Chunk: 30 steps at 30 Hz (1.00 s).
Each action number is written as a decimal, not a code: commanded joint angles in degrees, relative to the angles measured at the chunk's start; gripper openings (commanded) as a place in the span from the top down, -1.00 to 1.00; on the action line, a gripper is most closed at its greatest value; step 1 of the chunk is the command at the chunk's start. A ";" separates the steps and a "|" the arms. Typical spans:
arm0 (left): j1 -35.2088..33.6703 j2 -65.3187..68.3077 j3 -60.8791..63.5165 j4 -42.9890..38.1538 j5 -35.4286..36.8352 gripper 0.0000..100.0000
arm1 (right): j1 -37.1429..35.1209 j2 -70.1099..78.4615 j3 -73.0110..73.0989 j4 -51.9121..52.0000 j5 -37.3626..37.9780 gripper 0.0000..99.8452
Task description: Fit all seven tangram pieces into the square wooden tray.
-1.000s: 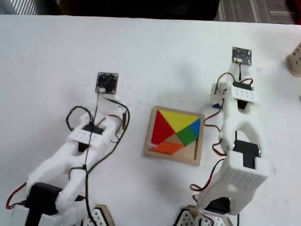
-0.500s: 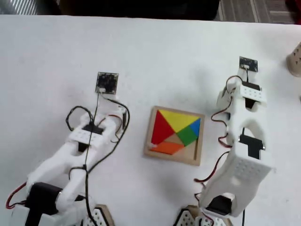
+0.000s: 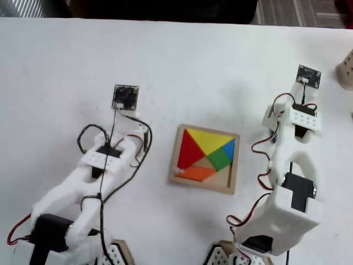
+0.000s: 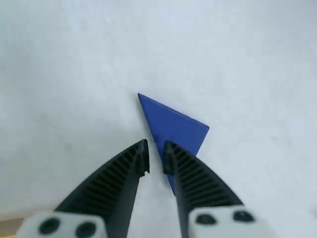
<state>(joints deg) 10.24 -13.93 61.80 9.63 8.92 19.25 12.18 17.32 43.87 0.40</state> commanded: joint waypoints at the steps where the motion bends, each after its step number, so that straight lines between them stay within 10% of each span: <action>1: -0.04 0.13 -3.16 -0.09 -0.44 0.95 | -0.40 -1.63 -0.97 -1.54 -0.35 0.62; 30: 0.04 0.13 -3.25 -0.09 -0.44 0.95 | -2.24 20.09 -26.02 14.73 3.69 0.72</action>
<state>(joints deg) 10.24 -13.93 61.80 9.63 8.92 18.29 32.66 -7.03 56.97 3.21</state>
